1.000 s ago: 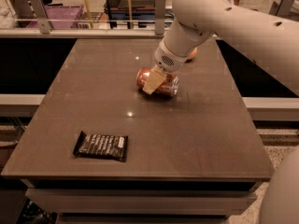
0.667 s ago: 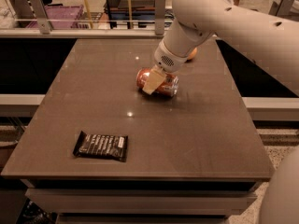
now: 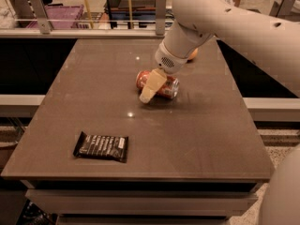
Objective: Knock coke can over
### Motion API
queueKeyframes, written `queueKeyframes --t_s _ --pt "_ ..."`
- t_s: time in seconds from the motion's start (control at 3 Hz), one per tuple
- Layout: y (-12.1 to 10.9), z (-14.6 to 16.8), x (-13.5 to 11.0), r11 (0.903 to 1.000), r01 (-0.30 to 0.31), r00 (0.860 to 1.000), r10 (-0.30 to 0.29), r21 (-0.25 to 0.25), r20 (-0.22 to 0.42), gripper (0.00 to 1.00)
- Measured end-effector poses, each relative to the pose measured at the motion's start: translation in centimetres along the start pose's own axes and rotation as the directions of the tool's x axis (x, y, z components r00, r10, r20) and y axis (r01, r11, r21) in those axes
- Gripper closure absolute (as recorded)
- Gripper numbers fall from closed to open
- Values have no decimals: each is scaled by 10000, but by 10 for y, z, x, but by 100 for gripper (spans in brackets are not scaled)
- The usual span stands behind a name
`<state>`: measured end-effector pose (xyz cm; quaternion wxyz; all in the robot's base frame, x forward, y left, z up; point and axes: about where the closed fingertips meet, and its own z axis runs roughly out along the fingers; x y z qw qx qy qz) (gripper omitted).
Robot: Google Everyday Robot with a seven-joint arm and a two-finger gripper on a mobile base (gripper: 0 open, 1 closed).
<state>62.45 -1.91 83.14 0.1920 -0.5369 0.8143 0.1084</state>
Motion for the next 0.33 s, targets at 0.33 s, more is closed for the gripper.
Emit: queueKeyframes --t_s 0.33 --pt "0 0 0 10000 0 10000 0 -1 0 0"
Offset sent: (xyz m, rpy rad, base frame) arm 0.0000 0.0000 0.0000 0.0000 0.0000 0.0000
